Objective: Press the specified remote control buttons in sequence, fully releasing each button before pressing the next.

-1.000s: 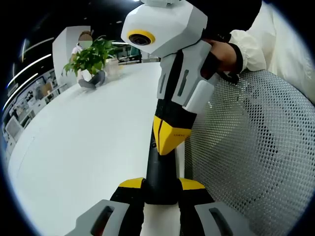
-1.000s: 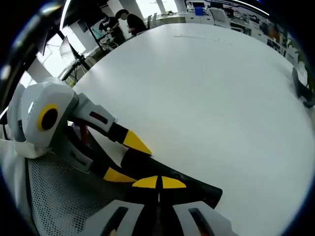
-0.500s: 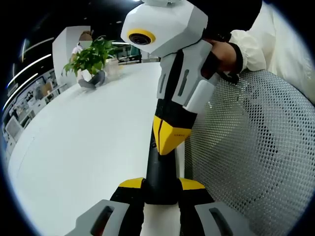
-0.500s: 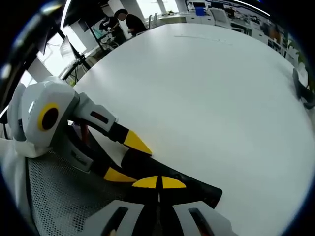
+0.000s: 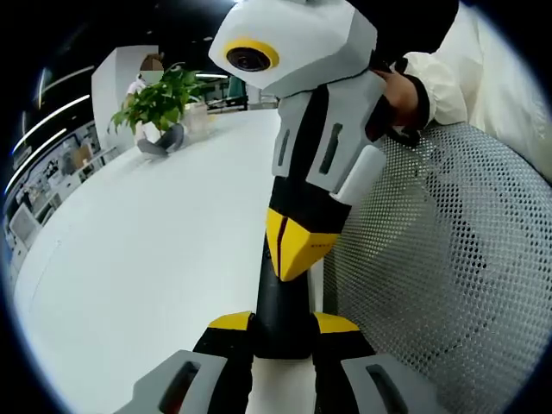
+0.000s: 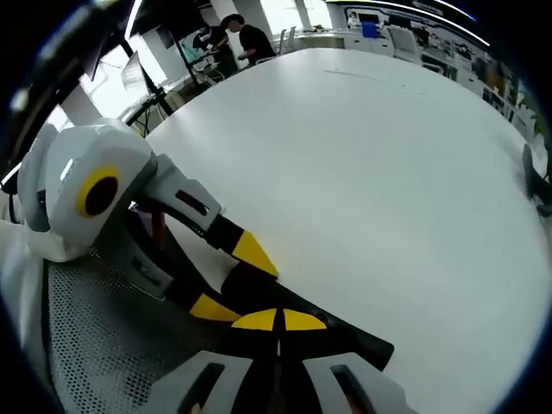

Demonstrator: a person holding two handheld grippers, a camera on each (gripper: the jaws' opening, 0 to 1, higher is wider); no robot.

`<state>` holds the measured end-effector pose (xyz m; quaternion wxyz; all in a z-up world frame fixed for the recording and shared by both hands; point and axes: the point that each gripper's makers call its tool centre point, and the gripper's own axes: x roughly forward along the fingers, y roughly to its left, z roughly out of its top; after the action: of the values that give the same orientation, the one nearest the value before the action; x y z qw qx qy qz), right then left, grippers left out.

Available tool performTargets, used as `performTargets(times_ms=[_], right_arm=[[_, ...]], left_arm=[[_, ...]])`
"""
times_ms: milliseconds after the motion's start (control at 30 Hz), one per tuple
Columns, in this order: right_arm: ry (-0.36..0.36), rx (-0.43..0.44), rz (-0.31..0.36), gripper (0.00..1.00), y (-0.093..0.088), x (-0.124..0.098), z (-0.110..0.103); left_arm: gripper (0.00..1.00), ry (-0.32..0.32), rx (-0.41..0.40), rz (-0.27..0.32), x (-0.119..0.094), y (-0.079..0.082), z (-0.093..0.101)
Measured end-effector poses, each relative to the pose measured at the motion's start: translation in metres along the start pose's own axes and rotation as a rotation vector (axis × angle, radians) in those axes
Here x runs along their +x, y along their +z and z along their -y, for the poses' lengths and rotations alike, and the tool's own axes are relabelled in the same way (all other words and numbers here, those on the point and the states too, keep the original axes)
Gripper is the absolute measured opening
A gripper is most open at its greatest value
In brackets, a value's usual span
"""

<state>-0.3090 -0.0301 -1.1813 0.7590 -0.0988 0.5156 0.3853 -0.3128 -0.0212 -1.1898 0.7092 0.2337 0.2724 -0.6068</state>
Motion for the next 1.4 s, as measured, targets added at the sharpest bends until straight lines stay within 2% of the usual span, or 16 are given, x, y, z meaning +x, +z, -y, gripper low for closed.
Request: performTargets(times_ms=[633,833,900,1000,1100,1300,1400], right_arm=[[-0.038,-0.072,-0.010,0.00,-0.0003,0.0012,0.0002],[-0.045,-0.124,-0.008,0.00,-0.0009,0.0015,-0.0003],[-0.044,-0.112,-0.008,0.00,-0.0006,0.0013,0.0001],[-0.027,-0.049,0.015,0.00,-0.0005,-0.0001,0.0011],[-0.014,-0.007,0.004,0.00,-0.0006,-0.0005,0.0012],[-0.015,-0.039,-0.018,0.00,-0.0047,0.0002,-0.0054],[-0.040,-0.093,-0.019,0.00,-0.0043,0.0010,-0.0050]], left_arm=[[0.25,0.005,-0.007,0.003,-0.0003,0.0002,0.0003],[0.26,0.013,-0.017,0.004,0.0010,0.0012,0.0001],[0.26,0.016,-0.016,0.006,0.0028,0.0028,0.0007],[0.26,0.014,-0.015,0.010,0.0037,0.0029,0.0007],[0.26,0.015,-0.014,0.012,0.0030,0.0031,0.0012],[0.26,0.015,-0.013,0.013,0.0022,0.0033,0.0020],[0.26,0.015,-0.014,0.013,0.0020,0.0036,0.0026]])
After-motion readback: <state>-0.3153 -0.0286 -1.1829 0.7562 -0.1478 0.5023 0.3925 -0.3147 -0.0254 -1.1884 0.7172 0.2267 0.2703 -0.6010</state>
